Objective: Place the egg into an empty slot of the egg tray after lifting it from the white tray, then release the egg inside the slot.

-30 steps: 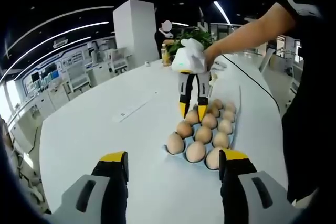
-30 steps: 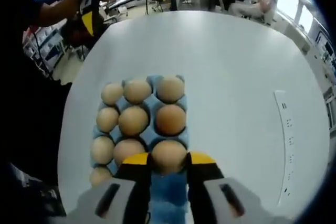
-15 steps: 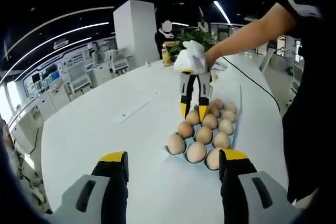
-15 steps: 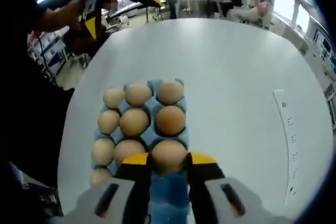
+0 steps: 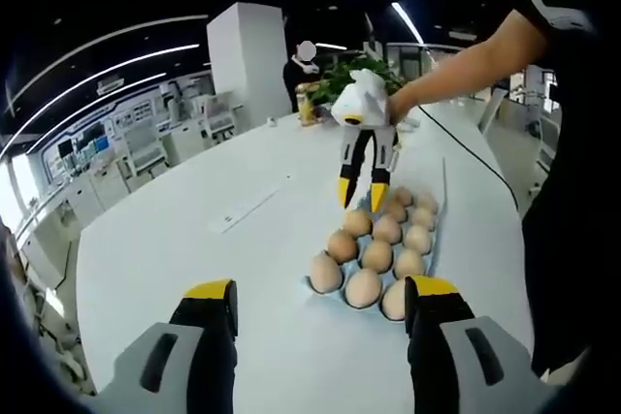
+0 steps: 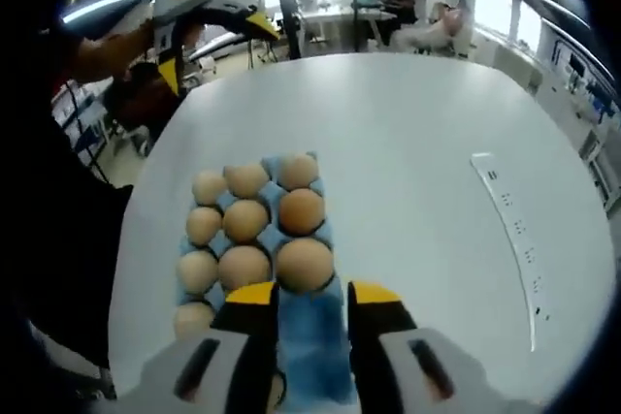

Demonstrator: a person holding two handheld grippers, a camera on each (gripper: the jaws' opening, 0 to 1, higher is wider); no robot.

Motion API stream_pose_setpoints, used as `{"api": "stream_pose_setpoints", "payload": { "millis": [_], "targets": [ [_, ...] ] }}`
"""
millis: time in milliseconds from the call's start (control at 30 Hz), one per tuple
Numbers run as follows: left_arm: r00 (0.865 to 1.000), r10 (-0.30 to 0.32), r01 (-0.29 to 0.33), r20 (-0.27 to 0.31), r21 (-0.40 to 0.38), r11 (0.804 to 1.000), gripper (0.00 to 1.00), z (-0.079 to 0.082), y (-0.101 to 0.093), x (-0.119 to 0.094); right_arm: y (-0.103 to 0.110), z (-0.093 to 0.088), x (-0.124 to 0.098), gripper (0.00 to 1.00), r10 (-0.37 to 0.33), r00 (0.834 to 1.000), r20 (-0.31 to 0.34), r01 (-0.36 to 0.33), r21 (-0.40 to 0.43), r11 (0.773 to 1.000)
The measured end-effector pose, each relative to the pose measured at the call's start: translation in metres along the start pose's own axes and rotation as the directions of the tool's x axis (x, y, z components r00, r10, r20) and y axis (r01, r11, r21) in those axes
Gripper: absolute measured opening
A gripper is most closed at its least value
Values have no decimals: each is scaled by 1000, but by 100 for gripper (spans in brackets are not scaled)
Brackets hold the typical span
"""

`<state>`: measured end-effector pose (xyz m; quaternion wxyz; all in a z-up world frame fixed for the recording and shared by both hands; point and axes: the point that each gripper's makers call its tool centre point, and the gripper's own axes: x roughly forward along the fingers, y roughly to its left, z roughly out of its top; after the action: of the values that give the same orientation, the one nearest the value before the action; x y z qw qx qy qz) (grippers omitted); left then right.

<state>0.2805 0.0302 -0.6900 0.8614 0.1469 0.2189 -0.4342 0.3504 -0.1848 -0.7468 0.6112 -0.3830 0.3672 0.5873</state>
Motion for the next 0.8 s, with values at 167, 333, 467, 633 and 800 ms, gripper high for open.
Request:
{"api": "stream_pose_setpoints", "payload": {
  "millis": [167, 333, 467, 633, 800],
  "targets": [
    [1000, 3, -3, 3, -2, 1000, 71, 1, 1, -2, 5, 28, 18, 28, 35, 999, 27, -34, -49, 998],
    [1000, -5, 5, -1, 0, 1000, 71, 1, 0, -1, 11, 38, 29, 28, 56, 998, 32, -54, -65, 996],
    [1000, 2, -2, 2, -2, 1000, 71, 1, 2, -2, 14, 46, 38, 28, 75, 996, 37, -72, -72, 995],
    [1000, 1, -1, -5, -6, 1000, 71, -2, 2, -1, 15, 52, 57, 28, 106, 994, 35, -103, -64, 993],
    [1000, 7, -7, -5, -9, 1000, 70, -2, 3, -2, 18, 50, 66, 28, 132, 991, 14, -131, -54, 990]
  ]
}}
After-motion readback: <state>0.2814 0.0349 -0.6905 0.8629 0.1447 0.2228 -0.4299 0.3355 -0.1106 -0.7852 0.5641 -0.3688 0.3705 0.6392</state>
